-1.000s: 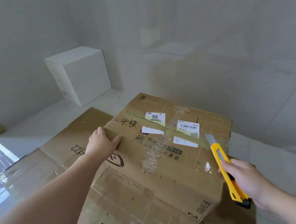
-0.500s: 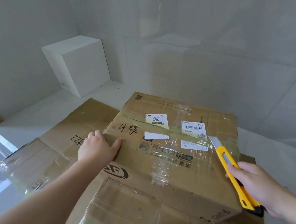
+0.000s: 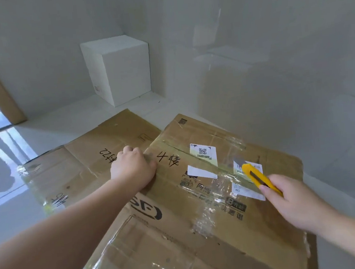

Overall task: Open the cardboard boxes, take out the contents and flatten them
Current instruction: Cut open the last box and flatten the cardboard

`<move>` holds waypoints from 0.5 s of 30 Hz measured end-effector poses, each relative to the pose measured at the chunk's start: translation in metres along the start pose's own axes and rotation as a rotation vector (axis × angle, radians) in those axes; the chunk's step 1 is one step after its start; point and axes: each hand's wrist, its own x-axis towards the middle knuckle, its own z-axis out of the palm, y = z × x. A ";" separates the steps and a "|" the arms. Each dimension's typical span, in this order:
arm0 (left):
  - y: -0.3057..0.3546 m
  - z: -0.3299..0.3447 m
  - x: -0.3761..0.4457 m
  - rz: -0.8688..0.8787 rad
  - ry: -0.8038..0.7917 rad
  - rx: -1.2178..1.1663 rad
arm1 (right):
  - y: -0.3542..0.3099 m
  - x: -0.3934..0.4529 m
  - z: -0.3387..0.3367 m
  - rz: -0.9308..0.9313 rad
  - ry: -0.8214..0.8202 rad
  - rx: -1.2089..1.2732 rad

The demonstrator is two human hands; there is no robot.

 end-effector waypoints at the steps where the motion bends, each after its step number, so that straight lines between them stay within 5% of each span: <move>1: 0.001 -0.001 0.003 -0.044 -0.013 -0.055 | -0.012 0.012 0.000 -0.038 -0.011 -0.018; 6: 0.002 -0.002 0.016 -0.187 -0.108 -0.149 | -0.074 0.080 0.010 -0.220 -0.065 -0.185; 15: -0.002 -0.010 0.037 -0.153 -0.262 -0.187 | -0.123 0.150 0.044 -0.289 -0.068 -0.455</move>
